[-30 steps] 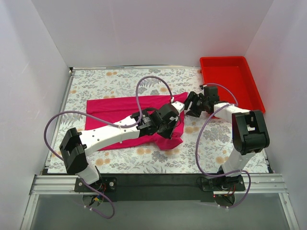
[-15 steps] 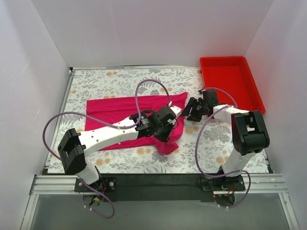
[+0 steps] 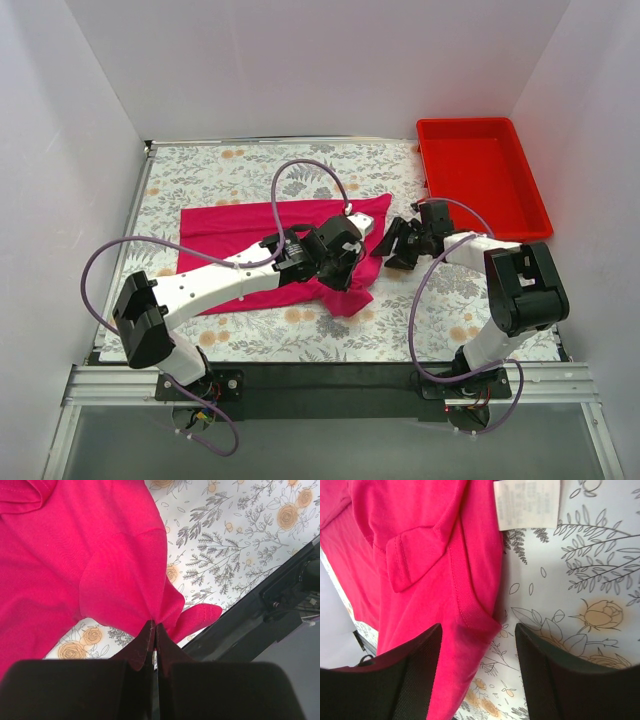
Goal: Fold and stack the t-shirts
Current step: Fold the tshirt
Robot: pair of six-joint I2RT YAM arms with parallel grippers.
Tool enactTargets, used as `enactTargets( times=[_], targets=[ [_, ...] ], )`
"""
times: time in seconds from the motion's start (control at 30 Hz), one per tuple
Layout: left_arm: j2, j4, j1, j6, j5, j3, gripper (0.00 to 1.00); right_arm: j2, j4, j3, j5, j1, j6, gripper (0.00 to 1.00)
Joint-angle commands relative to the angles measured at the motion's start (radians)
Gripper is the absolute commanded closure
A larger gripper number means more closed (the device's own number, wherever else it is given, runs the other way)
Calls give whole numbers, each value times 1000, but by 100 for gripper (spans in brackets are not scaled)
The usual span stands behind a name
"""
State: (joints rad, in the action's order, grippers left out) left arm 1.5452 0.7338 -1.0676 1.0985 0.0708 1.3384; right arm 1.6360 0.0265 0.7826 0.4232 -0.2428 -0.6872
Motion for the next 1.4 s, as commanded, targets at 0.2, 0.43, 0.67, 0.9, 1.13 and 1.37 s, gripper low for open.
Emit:
enactTargets(
  times=[0.2, 0.43, 0.67, 0.9, 1.13, 1.37],
  targets=[
    [-77, 9, 11, 21, -35, -22, 100, -5, 108, 75, -38, -12, 76, 98],
    [-69, 47, 11, 9, -118, -38, 100, 33, 499, 361, -207, -15, 288, 99],
    [-28, 90, 12, -29, -248, -45, 100, 104, 670, 472, -274, -79, 426, 75],
    [-11, 104, 11, -32, -267, -84, 100, 3, 531, 305, -176, -73, 375, 58],
    [23, 127, 12, -38, -238, -85, 100, -71, 273, 90, -22, -67, 232, 61],
    [0, 142, 17, -23, -155, -93, 82, -125, 217, 53, -63, -44, 225, 64]
  ],
)
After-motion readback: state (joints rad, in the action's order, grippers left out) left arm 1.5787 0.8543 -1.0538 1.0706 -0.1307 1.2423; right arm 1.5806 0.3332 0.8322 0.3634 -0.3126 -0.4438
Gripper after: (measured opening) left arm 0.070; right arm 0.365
